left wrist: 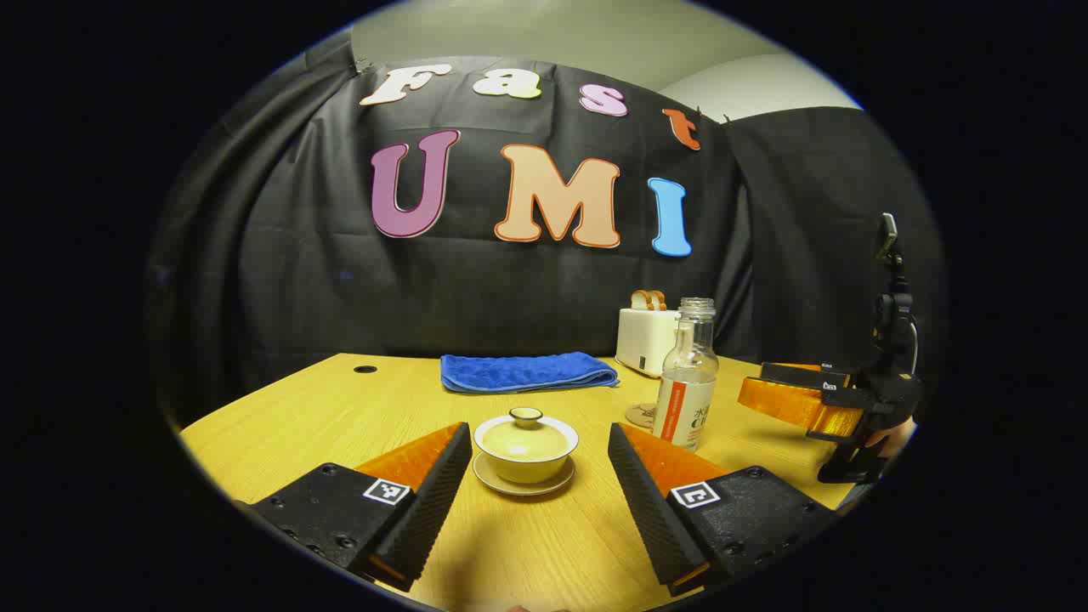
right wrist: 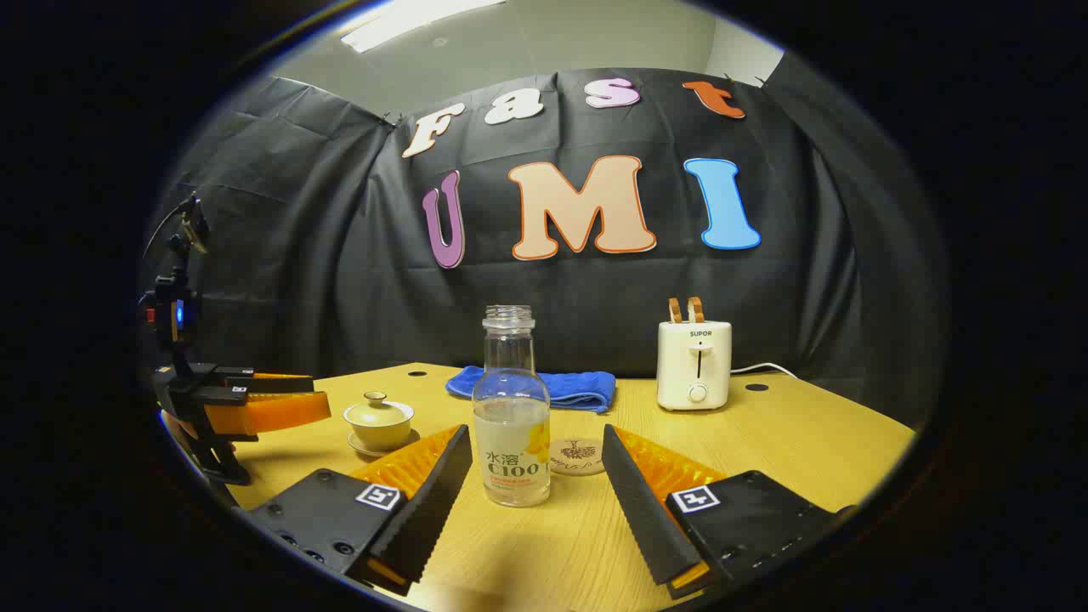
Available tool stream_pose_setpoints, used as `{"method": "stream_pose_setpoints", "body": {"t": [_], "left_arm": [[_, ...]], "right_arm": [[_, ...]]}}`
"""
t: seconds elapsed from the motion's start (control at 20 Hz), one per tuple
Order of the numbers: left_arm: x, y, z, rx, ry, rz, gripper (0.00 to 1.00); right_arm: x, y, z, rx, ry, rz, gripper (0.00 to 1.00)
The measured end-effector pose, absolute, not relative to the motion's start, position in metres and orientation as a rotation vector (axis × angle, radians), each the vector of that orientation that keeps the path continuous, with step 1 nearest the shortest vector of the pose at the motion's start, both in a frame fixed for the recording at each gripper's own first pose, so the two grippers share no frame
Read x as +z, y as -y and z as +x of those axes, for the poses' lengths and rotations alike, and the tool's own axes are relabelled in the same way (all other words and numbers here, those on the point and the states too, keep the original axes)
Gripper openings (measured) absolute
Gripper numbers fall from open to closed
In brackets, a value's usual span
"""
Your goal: Open the teacup lid with one hand, grasp the water bottle and pour water into the teacup with the other hand; after pouring, place the water bottle on the coaster and then close the teacup lid.
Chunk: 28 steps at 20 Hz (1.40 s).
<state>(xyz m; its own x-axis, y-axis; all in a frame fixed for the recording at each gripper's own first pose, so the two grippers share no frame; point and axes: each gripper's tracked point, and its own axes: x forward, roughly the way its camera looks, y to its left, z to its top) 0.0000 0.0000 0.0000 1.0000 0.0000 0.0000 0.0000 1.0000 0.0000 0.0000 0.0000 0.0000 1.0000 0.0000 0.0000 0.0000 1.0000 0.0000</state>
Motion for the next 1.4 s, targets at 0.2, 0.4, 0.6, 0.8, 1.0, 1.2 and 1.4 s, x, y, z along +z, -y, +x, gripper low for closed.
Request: {"method": "stream_pose_setpoints", "body": {"t": [0.2,0.4,0.6,0.8,1.0,1.2,1.4], "left_arm": [[0.003,0.001,0.001,0.001,0.021,0.026,0.95],[0.002,0.003,0.003,0.0,0.022,0.046,0.95],[0.002,0.0,0.006,0.018,0.018,0.045,0.94],[0.002,-0.005,0.009,0.046,0.017,0.045,0.95],[0.003,-0.003,0.01,0.037,0.021,0.046,0.95],[0.003,-0.003,0.011,0.033,0.019,0.046,0.95],[0.002,-0.004,0.016,0.031,0.016,0.046,0.95]], "right_arm": [[0.0,0.0,0.001,-0.001,0.001,0.0,0.96],[0.0,0.0,0.0,-0.001,0.001,-0.001,0.98],[0.0,0.0,0.0,-0.001,0.002,-0.001,0.98],[0.0,0.0,0.0,0.0,0.003,-0.001,1.0],[0.0,0.002,0.0,-0.007,0.004,-0.002,0.98],[0.0,0.002,0.001,-0.008,0.005,-0.002,0.99],[0.0,0.003,0.0,-0.008,0.006,-0.002,0.98]]}}
